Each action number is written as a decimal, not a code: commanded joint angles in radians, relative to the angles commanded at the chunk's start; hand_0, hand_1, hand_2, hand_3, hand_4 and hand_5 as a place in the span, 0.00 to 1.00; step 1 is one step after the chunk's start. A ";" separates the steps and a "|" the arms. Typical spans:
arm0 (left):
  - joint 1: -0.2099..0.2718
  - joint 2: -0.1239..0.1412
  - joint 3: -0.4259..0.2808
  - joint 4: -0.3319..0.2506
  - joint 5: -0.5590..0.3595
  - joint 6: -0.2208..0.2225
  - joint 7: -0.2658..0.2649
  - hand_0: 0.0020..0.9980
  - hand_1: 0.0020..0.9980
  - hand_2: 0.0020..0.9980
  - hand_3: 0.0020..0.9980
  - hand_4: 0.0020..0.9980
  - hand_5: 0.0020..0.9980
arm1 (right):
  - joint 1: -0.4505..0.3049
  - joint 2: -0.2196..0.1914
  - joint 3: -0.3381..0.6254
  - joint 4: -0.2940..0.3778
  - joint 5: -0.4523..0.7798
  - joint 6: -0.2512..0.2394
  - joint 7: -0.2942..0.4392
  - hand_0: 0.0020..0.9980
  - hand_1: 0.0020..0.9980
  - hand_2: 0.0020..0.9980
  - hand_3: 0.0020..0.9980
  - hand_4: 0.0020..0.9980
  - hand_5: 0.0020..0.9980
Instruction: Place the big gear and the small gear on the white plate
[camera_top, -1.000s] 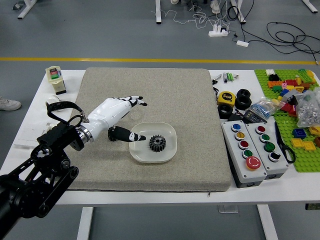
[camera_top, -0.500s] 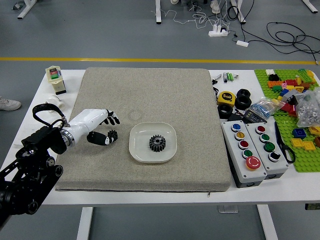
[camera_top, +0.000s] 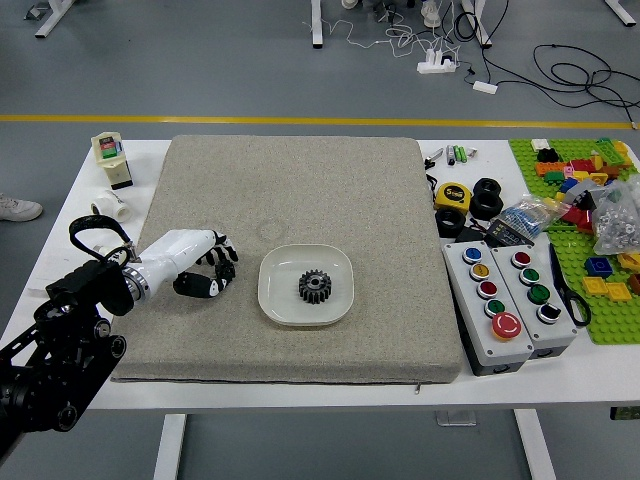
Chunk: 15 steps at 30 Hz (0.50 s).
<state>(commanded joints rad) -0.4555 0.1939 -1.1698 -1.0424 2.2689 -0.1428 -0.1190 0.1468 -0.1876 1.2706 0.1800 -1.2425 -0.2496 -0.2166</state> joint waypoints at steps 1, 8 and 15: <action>0.001 0.001 0.000 -0.003 0.000 0.001 -0.001 0.42 0.53 0.57 0.60 0.51 0.03 | 0.000 0.000 0.000 0.000 0.000 0.000 0.000 0.66 0.67 0.75 0.56 0.76 0.61; 0.000 0.002 -0.004 -0.012 0.000 0.016 -0.005 0.38 0.50 0.54 0.60 0.41 0.00 | 0.001 0.000 0.003 0.000 -0.002 0.000 0.000 0.66 0.67 0.75 0.56 0.76 0.61; 0.001 0.004 -0.006 -0.011 0.000 0.014 -0.007 0.30 0.42 0.48 0.57 0.11 0.00 | 0.001 0.000 0.003 0.000 -0.002 0.000 0.000 0.66 0.67 0.75 0.56 0.76 0.61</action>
<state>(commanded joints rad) -0.4549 0.1978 -1.1757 -1.0535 2.2689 -0.1287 -0.1263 0.1483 -0.1875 1.2736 0.1800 -1.2445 -0.2496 -0.2163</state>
